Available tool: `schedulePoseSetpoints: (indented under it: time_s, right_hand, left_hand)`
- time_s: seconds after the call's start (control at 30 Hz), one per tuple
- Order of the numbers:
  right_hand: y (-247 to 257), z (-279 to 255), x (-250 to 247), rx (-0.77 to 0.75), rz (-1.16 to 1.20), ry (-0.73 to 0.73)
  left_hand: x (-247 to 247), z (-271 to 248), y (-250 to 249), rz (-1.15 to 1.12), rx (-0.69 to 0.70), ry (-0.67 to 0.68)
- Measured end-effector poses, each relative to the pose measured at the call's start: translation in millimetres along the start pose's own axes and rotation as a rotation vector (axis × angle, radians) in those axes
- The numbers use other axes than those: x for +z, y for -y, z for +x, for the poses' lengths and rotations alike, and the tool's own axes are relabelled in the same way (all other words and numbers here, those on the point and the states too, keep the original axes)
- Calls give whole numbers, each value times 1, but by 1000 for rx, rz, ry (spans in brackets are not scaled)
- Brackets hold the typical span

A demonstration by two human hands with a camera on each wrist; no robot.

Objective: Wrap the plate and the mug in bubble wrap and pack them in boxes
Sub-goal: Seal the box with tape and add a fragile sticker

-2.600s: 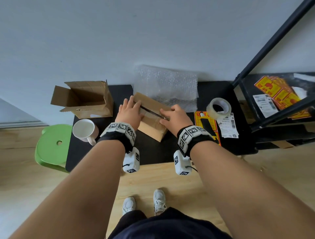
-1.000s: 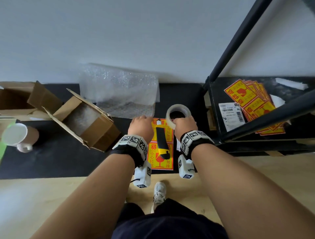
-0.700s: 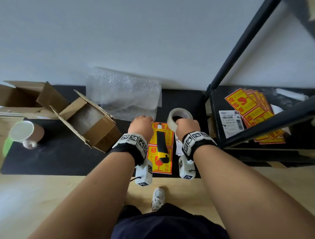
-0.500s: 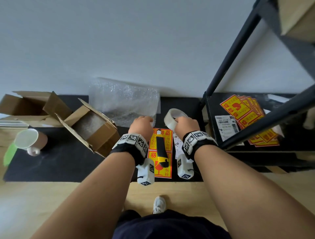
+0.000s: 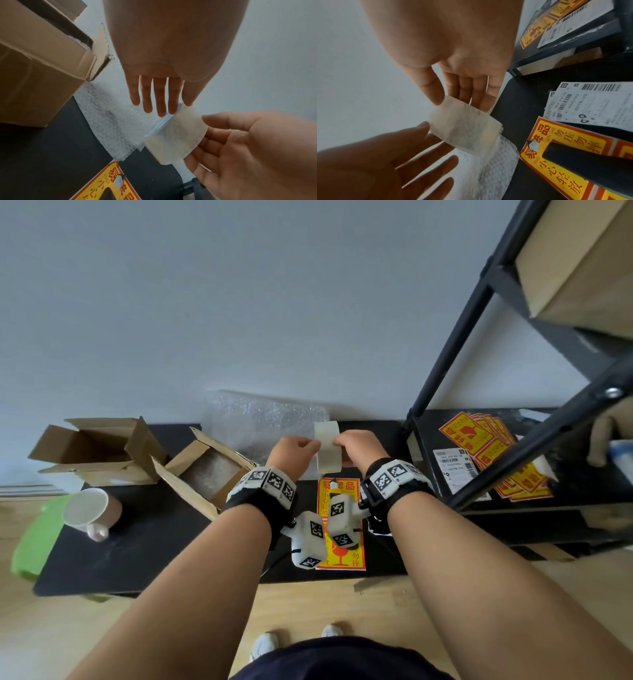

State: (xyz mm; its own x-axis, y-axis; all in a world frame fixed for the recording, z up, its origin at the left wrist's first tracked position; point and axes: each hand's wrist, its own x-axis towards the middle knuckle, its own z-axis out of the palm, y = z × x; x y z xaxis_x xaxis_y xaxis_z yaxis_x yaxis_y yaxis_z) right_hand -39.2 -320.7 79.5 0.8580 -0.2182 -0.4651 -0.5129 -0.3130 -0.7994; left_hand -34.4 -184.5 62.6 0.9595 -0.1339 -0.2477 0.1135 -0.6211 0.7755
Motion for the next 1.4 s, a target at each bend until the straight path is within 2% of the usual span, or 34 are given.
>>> schedulePoseSetpoints:
  time_s: [0.23, 0.5, 0.67, 0.8, 0.9, 1.17, 1.4]
  right_hand:
    - [2, -16, 14, 94, 154, 10]
    - [2, -24, 16, 125, 217, -41]
    - [11, -23, 19, 104, 91, -48]
    - [15, -26, 18, 69, -142, 1]
    - [13, -28, 17, 77, -180, 12]
    - [9, -29, 10, 73, 25, -92]
    - [7, -27, 12, 75, 84, -77]
  left_hand:
    - [-17, -3, 9, 10, 24, 56]
    - [-18, -9, 12, -123, 20, 68]
    - [-19, -4, 10, -214, 2, 85]
    - [-21, 5, 12, -243, -24, 75]
    - [-23, 9, 14, -260, -34, 93]
    - [-26, 5, 9, -210, 43, 263]
    - [-25, 1, 8, -223, 54, 252]
